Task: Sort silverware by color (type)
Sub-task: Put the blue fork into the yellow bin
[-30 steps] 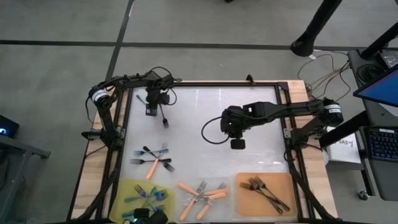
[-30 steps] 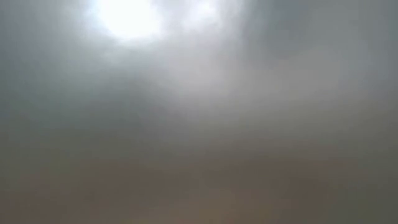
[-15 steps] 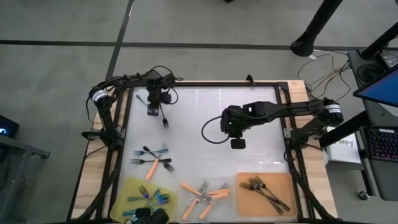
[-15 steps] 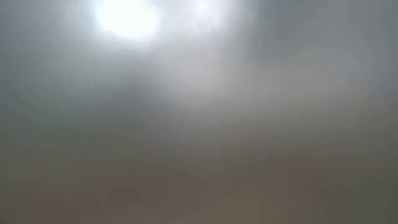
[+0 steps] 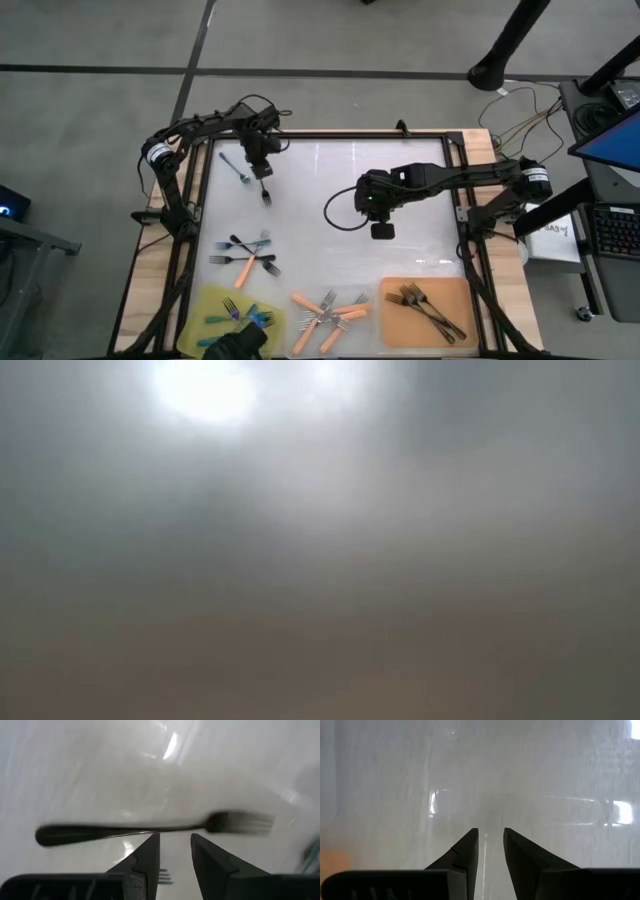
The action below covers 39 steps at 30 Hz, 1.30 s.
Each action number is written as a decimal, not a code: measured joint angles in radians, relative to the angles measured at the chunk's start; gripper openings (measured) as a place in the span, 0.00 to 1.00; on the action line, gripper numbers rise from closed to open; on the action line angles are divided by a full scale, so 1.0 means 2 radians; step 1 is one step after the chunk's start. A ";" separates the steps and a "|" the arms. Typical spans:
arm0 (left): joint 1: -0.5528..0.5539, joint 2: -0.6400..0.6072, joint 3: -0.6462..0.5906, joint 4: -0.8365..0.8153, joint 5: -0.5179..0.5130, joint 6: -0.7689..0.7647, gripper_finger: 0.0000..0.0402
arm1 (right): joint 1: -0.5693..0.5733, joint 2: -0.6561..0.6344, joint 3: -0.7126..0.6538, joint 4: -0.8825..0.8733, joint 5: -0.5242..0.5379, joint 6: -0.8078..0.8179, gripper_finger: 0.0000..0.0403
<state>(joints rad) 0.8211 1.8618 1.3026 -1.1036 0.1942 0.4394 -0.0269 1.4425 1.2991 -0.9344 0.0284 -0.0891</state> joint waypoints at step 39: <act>0.135 -0.020 -0.035 -0.015 -0.158 -0.281 0.13 | 0.000 0.000 -0.001 0.001 0.000 -0.056 0.20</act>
<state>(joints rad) 1.0921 1.8219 1.2323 -1.1327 -0.1219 -0.1229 -0.0269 1.4425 1.2976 -0.9333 0.0277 -0.2007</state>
